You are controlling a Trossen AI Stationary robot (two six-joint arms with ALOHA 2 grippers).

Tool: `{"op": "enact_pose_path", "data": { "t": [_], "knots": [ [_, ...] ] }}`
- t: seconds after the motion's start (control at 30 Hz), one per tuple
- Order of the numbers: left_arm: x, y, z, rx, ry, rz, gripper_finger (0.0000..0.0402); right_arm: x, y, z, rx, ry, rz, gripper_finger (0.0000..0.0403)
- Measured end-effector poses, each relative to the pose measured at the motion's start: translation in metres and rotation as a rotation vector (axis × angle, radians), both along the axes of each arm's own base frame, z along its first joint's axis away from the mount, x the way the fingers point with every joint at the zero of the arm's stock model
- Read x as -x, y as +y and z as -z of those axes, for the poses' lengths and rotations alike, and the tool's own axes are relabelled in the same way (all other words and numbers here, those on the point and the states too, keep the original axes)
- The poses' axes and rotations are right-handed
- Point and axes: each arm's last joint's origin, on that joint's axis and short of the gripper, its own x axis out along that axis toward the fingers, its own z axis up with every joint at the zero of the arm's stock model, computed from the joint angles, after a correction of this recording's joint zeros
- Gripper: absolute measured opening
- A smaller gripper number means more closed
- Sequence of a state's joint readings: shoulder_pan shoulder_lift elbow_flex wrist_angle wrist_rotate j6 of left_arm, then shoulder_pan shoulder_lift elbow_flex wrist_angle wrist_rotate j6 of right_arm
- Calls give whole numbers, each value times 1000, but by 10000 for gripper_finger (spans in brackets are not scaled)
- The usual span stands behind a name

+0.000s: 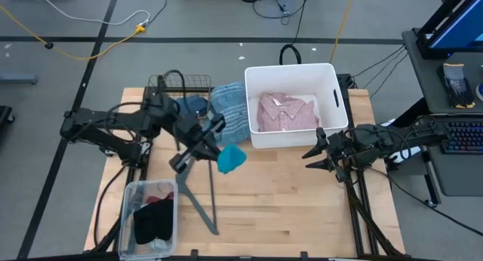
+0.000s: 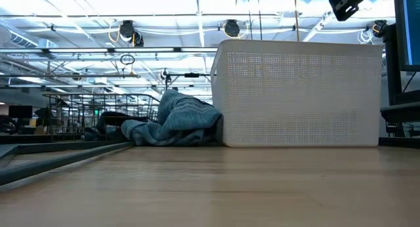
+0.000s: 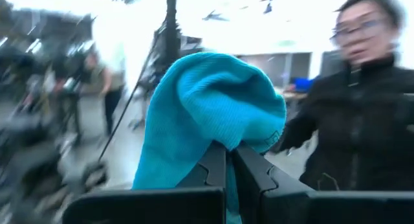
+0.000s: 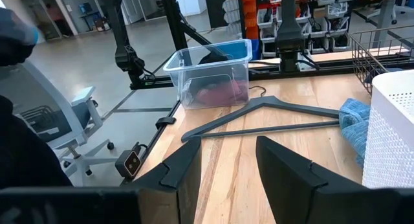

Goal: Pick & Place Cloths
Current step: Put the light blue sock into the black metal basket

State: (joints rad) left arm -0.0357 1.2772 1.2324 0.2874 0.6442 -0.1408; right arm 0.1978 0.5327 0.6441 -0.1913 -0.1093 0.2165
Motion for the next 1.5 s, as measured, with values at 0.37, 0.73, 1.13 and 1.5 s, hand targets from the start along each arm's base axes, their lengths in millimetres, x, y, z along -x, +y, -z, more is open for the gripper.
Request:
{"op": "enact_pose_path", "data": {
  "t": [0.37, 0.73, 1.13, 1.5],
  "knots": [
    [7, -7, -17, -12, -211, 151, 2, 0, 0, 0, 0, 0, 0, 139],
    [2, -10, -13, 32, -162, 18, 2, 0, 0, 0, 1, 0, -1, 139],
    [-6, 30, 41, 171, 463, -860, 2, 0, 0, 0, 26, -8, -4, 139],
    [19, 99, 72, 148, 764, -1364, 2, 0, 0, 0, 20, -6, -4, 139]
  ]
}}
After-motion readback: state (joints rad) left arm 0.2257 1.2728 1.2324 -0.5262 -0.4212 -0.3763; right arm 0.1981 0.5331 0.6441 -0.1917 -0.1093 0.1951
